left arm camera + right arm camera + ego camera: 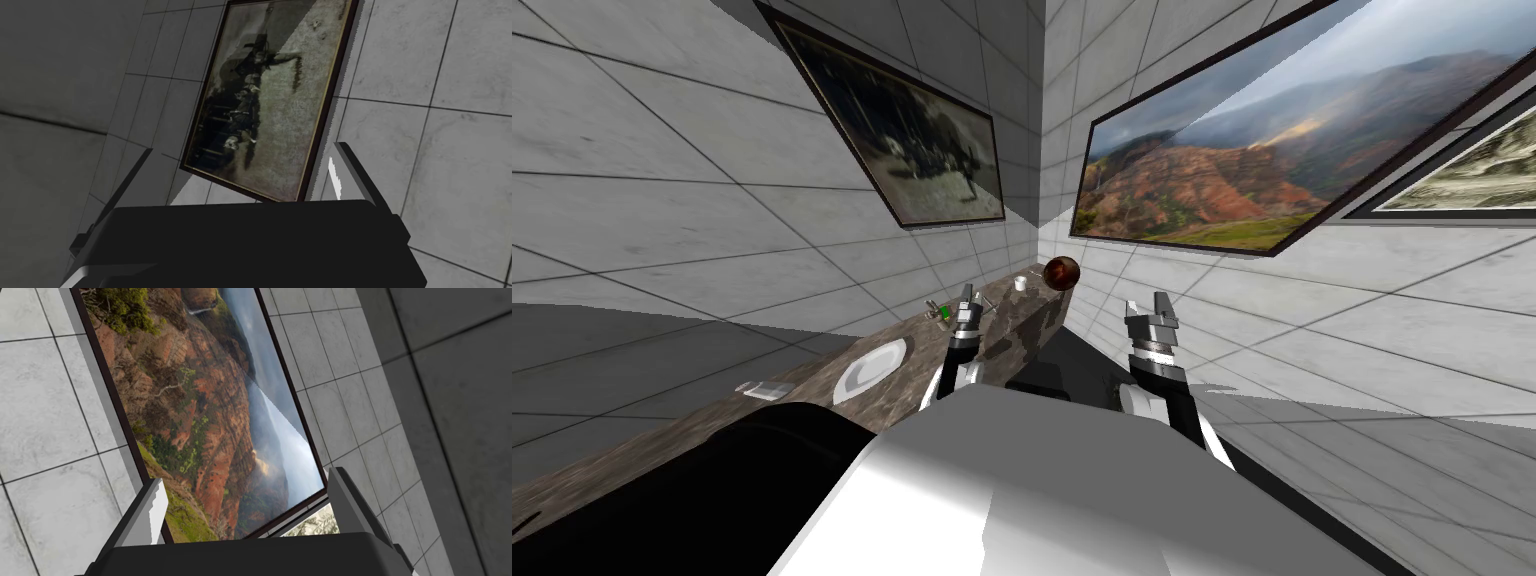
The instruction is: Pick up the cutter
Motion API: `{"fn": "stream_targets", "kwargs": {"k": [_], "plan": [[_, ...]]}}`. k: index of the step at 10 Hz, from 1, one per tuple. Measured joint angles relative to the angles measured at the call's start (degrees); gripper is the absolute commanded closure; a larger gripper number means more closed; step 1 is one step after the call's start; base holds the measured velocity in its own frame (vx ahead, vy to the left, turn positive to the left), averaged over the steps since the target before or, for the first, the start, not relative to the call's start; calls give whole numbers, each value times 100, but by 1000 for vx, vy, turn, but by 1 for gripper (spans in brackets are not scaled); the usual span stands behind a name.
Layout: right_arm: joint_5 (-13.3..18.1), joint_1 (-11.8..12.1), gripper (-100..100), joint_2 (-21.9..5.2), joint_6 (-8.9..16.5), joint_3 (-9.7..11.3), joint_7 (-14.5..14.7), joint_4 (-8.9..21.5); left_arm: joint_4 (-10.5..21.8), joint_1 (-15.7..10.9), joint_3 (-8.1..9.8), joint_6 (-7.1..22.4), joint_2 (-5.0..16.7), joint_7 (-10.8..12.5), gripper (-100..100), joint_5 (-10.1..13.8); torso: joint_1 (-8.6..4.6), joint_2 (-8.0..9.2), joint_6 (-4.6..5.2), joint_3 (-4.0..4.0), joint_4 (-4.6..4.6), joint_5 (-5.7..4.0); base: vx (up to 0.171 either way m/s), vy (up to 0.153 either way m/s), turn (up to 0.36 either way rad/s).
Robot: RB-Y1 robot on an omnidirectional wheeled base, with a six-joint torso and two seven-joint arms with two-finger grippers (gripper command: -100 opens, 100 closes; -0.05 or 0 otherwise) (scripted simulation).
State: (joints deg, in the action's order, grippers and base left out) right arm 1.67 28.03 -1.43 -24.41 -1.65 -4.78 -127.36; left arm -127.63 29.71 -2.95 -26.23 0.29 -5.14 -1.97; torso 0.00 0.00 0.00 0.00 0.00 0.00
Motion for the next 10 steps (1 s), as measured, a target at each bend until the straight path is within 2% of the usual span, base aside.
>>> {"fn": "stream_targets", "kwargs": {"k": [2,6,9,10], "plan": [[0,-1,0,1,0,1,0,0,190,-110,78,235,265,34,-100,60,-42,26,1,15,5,-9,-81,-122,-68],[0,-1,0,1,0,1,0,0,581,-457,327,820,764,156,-100,230,-31,13,2,7,3,-7,-32,-73,-35],[0,0,0,0,0,0,0,0,860,-649,433,1236,1003,204,-100,310,-17,9,0,6,2,-4,-26,-58,-42],[0,-1,0,1,0,1,0,0,1061,-776,497,1352,1129,234,-100,356,-20,8,1,5,2,-4,-22,-54,-27]]}}
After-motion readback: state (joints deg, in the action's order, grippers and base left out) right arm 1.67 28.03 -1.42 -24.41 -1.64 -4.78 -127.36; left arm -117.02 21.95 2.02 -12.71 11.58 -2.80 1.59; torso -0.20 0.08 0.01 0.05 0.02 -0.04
